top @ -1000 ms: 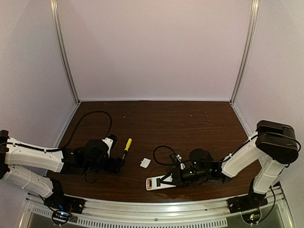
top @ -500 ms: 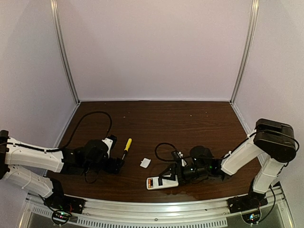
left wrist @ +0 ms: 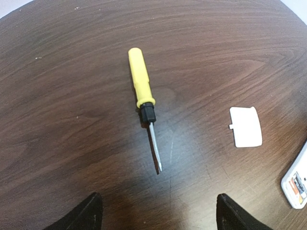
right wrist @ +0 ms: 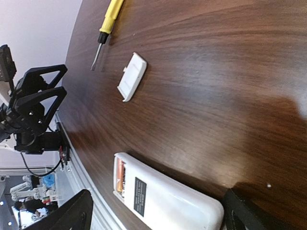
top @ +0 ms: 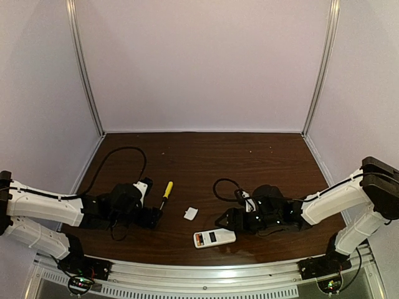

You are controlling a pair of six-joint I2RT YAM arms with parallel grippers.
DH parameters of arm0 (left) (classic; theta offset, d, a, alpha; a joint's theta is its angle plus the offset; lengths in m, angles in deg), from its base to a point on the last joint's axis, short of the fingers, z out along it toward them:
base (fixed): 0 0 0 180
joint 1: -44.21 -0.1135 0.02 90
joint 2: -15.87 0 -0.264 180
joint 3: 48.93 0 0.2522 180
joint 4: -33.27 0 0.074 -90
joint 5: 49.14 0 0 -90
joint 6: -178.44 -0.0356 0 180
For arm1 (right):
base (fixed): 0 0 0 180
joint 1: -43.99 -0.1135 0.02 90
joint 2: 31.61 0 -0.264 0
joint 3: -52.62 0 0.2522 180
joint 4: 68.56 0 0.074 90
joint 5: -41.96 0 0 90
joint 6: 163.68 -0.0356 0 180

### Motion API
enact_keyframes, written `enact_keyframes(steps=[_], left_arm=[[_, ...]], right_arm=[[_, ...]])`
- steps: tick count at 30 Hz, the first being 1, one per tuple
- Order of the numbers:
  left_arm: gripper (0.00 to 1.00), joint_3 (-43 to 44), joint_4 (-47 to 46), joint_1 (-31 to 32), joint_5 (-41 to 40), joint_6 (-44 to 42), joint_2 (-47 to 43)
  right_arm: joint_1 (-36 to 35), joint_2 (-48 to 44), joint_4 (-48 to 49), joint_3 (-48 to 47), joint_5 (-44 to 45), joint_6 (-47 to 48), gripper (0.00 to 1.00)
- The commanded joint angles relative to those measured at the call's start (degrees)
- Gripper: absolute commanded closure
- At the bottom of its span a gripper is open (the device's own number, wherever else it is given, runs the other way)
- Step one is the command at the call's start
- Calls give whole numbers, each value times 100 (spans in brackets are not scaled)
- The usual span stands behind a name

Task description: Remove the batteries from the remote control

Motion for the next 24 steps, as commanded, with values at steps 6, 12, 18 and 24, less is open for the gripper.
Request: enact_keyframes(steps=[6,12,18,24], left_arm=[[17,-40,-109,-139,189,-39,149],[23,205,-382,-195,420,-157,551],[32,658,-367,-287,433,-252,1259],[42,1078,-188,-358,282,-261,1904]], right_arm=[[44,-626,-2190,-34,1509,725,0],[44,-1181,-2861,-52,2075,929,0],[39,-1567,-3022,-27,2325,1029,0],[44,-1827,-3138,19,2384,1101,0]])
